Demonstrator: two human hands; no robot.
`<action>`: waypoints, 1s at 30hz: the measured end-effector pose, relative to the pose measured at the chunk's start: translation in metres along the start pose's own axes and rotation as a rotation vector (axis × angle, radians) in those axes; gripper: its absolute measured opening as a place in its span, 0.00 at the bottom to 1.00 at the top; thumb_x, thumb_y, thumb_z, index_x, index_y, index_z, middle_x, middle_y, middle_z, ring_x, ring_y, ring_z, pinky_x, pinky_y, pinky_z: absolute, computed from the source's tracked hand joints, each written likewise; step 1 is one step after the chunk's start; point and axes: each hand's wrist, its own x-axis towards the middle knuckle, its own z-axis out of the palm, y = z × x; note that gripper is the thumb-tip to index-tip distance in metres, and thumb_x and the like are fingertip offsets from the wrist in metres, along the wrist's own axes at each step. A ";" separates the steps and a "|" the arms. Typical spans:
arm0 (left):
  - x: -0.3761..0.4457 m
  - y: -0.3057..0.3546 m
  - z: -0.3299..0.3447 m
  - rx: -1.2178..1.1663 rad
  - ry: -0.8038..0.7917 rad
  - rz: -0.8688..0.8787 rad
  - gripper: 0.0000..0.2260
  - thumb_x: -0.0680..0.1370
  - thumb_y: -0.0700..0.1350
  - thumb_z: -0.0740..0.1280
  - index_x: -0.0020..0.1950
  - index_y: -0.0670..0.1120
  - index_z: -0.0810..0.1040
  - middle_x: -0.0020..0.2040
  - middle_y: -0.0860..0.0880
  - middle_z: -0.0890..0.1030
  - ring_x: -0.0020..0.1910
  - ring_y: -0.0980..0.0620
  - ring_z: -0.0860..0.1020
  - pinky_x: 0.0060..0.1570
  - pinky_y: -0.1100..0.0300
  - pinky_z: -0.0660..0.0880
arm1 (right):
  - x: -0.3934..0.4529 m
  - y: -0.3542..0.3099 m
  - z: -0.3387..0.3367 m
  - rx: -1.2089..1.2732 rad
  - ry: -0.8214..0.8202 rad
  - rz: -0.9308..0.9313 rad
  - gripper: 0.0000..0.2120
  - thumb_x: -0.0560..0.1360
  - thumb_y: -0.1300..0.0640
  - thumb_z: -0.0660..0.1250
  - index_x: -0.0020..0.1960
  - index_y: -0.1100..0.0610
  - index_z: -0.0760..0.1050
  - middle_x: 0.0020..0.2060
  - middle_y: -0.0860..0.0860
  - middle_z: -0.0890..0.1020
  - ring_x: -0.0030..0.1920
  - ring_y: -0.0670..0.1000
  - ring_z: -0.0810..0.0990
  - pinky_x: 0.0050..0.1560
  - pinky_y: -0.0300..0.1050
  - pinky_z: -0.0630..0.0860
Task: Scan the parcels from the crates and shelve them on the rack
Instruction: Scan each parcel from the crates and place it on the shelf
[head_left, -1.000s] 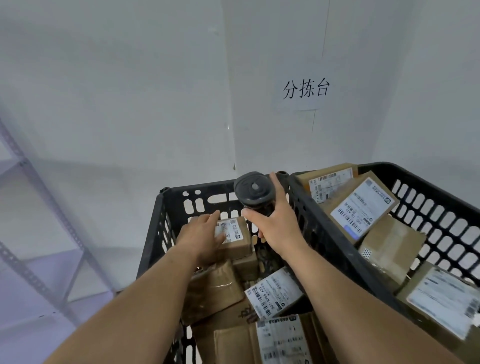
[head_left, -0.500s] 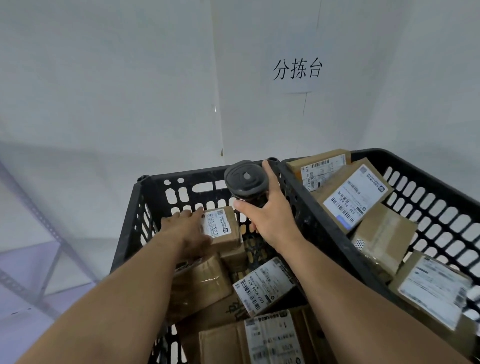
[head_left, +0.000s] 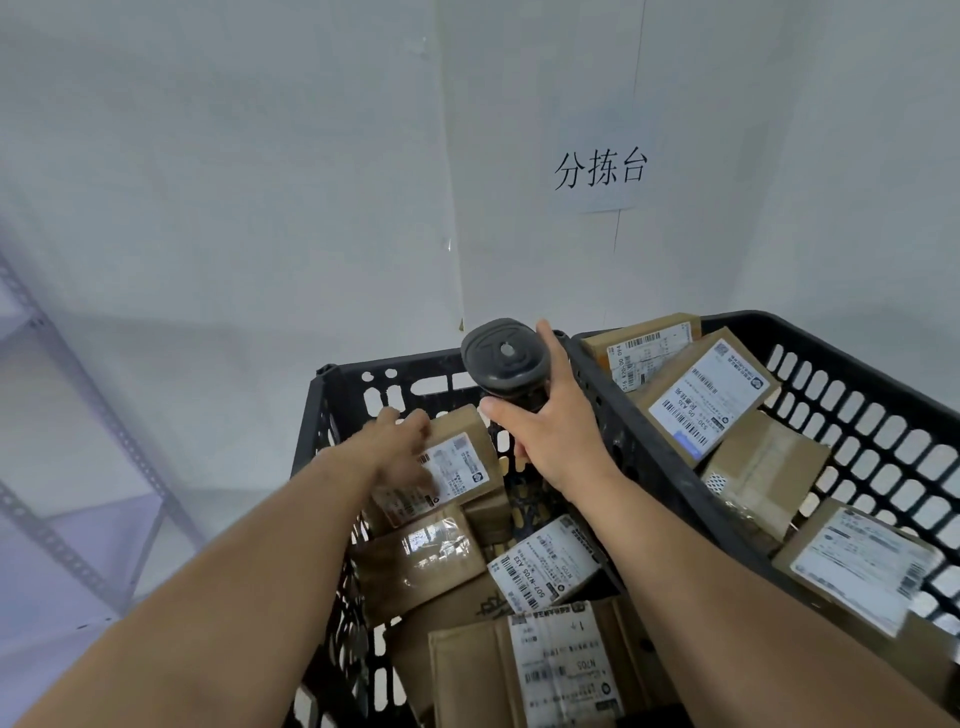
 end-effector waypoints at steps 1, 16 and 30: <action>0.000 -0.001 0.002 -0.007 -0.053 0.010 0.30 0.68 0.58 0.74 0.62 0.58 0.61 0.61 0.50 0.68 0.59 0.47 0.70 0.58 0.45 0.73 | -0.001 -0.001 0.000 0.004 0.003 -0.004 0.47 0.72 0.55 0.75 0.78 0.36 0.48 0.53 0.30 0.70 0.43 0.46 0.74 0.61 0.63 0.77; -0.009 -0.002 -0.001 0.015 -0.031 0.113 0.36 0.72 0.45 0.71 0.71 0.54 0.51 0.57 0.45 0.74 0.49 0.49 0.75 0.52 0.52 0.77 | -0.025 -0.015 -0.009 -0.016 0.085 -0.018 0.48 0.72 0.53 0.75 0.78 0.34 0.46 0.62 0.36 0.70 0.50 0.50 0.75 0.54 0.53 0.80; -0.081 0.030 -0.026 -0.949 0.158 0.379 0.43 0.78 0.42 0.66 0.76 0.63 0.36 0.71 0.48 0.69 0.60 0.46 0.77 0.57 0.45 0.77 | -0.104 -0.075 -0.036 -0.042 0.218 -0.167 0.43 0.73 0.55 0.75 0.68 0.26 0.49 0.64 0.36 0.70 0.50 0.51 0.75 0.50 0.48 0.82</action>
